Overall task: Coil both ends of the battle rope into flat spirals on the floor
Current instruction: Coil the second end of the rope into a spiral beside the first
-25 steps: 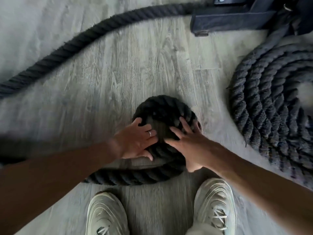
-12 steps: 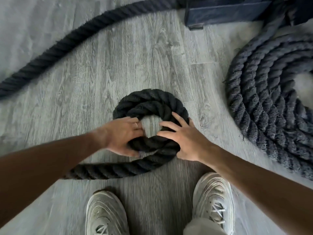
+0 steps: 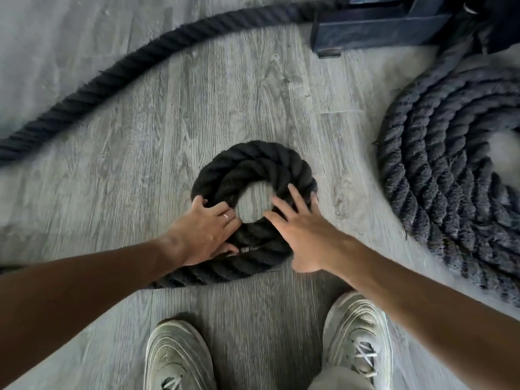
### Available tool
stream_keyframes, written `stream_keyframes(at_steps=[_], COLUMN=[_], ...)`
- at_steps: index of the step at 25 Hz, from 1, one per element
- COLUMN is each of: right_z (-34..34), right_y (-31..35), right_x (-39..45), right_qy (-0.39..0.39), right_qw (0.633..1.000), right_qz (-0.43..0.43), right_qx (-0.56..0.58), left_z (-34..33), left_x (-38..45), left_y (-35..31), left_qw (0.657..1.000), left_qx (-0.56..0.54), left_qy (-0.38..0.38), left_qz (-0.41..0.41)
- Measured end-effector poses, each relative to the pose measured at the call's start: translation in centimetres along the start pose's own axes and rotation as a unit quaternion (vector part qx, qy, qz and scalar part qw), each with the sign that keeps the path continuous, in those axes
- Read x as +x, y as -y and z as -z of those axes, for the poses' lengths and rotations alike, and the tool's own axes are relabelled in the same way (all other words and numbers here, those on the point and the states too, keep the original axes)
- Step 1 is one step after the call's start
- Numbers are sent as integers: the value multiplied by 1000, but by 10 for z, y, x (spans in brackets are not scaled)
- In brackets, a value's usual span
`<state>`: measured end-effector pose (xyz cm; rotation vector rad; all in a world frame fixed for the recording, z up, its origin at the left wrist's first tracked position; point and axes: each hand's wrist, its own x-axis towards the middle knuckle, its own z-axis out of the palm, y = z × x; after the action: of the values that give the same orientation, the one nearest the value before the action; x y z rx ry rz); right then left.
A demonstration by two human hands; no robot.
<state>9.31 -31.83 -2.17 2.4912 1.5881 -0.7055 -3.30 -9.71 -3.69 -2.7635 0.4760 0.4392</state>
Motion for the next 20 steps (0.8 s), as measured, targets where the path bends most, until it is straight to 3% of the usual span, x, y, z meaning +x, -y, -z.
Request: stream_keyframes(at_steps=[4,6,10,16,20], right_z=[-8,-5,-2,1,8], right_y=[6,-5,-14,-25,-36], right_x=[-7,-6,-1,4,12], right_qy=[-42,-46,-39,-37,-7], right_qw=[997,995,993,996,996], right_qz=[-32,-26,-12,16,40], right_qx=[59,87,107,77,80], left_z=[23,29,23,4,2], left_x=[18,26,17,16,15], left_y=[-40,-40,1,66,59], left_qw=[990,984,985,986,983], left_qx=[-49,-88,-165,-12,39], left_qy=[11,15,-15,117,129], left_qz=[134,152,38,-120,-124])
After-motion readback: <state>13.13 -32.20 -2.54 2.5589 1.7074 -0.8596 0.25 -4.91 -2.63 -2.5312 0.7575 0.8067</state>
